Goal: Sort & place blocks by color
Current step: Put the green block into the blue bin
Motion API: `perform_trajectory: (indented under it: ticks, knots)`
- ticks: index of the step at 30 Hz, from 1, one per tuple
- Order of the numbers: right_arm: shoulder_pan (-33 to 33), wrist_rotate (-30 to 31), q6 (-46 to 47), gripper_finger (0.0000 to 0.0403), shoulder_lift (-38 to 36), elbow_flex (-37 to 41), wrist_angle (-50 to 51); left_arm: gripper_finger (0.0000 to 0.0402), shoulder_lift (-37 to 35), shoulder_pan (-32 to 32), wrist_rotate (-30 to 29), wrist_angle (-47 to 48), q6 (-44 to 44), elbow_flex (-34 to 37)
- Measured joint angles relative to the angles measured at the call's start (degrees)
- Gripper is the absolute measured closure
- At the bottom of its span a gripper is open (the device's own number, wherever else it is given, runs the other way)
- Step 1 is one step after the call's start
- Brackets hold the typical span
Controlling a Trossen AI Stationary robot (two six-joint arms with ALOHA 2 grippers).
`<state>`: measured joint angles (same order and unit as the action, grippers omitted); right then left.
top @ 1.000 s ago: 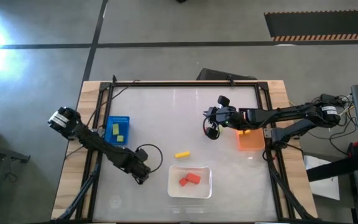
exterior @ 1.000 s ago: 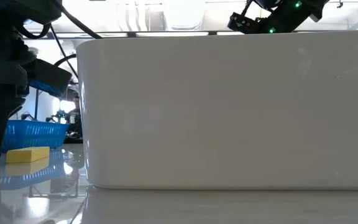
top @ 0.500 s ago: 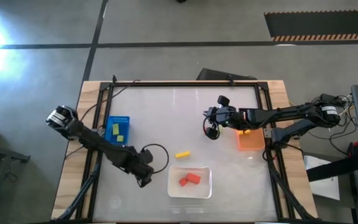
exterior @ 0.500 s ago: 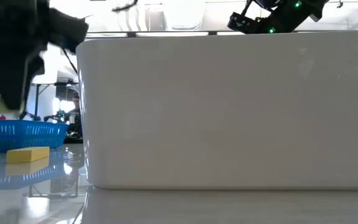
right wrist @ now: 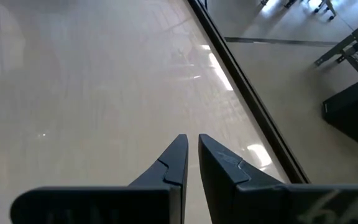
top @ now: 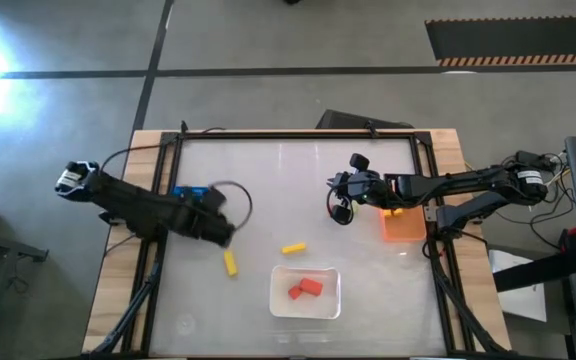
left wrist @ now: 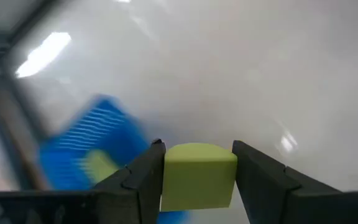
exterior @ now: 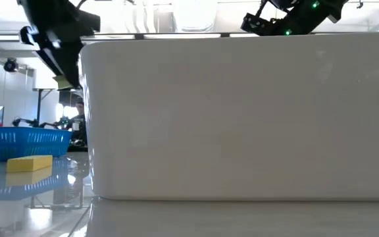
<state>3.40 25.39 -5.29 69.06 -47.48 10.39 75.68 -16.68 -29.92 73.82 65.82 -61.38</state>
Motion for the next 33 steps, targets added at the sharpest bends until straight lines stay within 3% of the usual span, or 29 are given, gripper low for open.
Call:
perform_trajectory:
  ticks: [3, 12, 19, 33]
  knots:
    - [0.0, 0.0, 0.0, 0.0374, 0.0, 0.0, 0.0, 0.0244, -1.4, 5.3, -5.1, 3.7, 4.2, 2.0]
    - [0.0, 0.0, 0.1, 0.0374, 0.0, 0.0, 0.2, 0.0241, -2.3, 18.6, -3.9, 3.1, 4.0, 11.9]
    - [0.0, 0.0, -0.1, 0.0374, 0.0, 0.0, 0.2, 0.0240, -1.8, 19.7, -3.6, 0.6, 4.3, 15.9]
    - [0.0, 0.0, -0.2, 0.0374, 0.0, 0.0, 0.2, 0.0240, -1.7, 19.7, -3.6, 0.1, 4.4, 16.4]
